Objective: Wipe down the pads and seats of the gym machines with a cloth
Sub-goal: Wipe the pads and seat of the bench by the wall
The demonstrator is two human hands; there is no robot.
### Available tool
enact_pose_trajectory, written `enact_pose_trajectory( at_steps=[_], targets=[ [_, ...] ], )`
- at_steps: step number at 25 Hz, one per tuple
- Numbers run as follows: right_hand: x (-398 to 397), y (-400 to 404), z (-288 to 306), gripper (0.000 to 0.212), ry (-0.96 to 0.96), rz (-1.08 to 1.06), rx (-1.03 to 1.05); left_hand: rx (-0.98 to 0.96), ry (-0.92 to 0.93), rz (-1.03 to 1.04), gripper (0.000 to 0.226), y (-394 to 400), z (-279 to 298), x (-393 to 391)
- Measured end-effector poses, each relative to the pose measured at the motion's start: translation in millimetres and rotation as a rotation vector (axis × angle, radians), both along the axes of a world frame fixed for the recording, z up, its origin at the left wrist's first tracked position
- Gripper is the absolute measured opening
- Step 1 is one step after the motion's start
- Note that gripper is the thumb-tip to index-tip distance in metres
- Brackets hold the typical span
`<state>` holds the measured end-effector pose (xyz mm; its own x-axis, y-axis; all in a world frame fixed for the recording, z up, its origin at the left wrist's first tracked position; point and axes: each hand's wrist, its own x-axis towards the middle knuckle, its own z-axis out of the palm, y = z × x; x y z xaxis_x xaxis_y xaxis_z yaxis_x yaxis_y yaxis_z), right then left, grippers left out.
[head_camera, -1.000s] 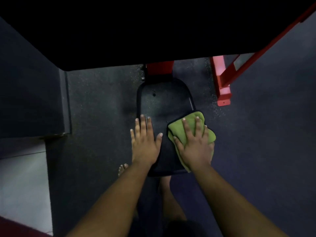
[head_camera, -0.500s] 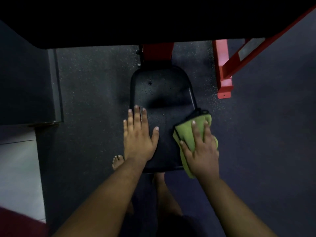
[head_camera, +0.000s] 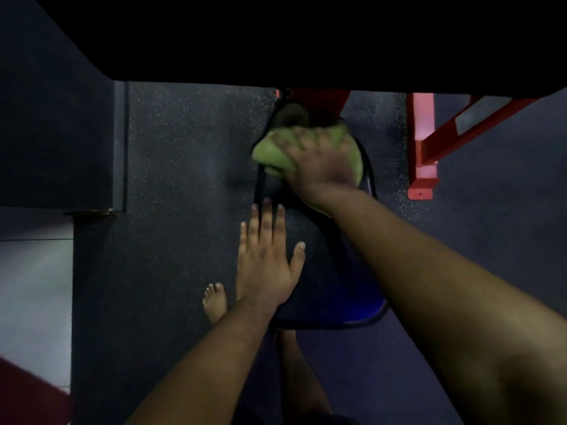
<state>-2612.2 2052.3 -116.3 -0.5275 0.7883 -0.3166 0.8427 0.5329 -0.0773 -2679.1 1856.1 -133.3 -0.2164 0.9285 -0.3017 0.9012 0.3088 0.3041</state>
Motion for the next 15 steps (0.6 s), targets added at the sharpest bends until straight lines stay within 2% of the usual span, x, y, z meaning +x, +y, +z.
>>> enact_pose_trajectory(
  at_steps=[2,3,5,8,10,12,15],
  targets=[
    [-6.0,6.2,5.7,0.065,0.038,0.214,-0.050,0.003,-0.054,0.017,0.075,-2.5,2.0,-0.7],
    [5.4,10.3,6.1,0.068,0.041,0.218,-0.058,0.007,-0.088,0.021,0.075,-4.8,3.2,-0.4],
    [45.8,8.1,1.3,0.075,0.041,0.071,-0.063,0.038,-0.123,0.039,0.075,-17.3,5.1,-0.2],
    [110.2,-35.9,4.9,0.080,0.196,-0.323,-0.070,0.069,-0.134,0.076,0.075,-52.4,3.8,3.8],
    [109.2,-72.9,10.9,0.076,0.127,-0.394,-0.032,0.100,-0.115,0.080,0.075,-76.7,-0.3,7.4],
    [74.6,-91.4,12.0,0.072,0.004,-0.228,0.026,0.106,-0.088,0.081,0.075,-92.2,-4.8,9.4],
    [27.3,-67.0,4.4,0.070,-0.007,0.076,0.027,0.086,-0.065,0.075,0.076,-99.3,-3.8,10.1]
  ],
)
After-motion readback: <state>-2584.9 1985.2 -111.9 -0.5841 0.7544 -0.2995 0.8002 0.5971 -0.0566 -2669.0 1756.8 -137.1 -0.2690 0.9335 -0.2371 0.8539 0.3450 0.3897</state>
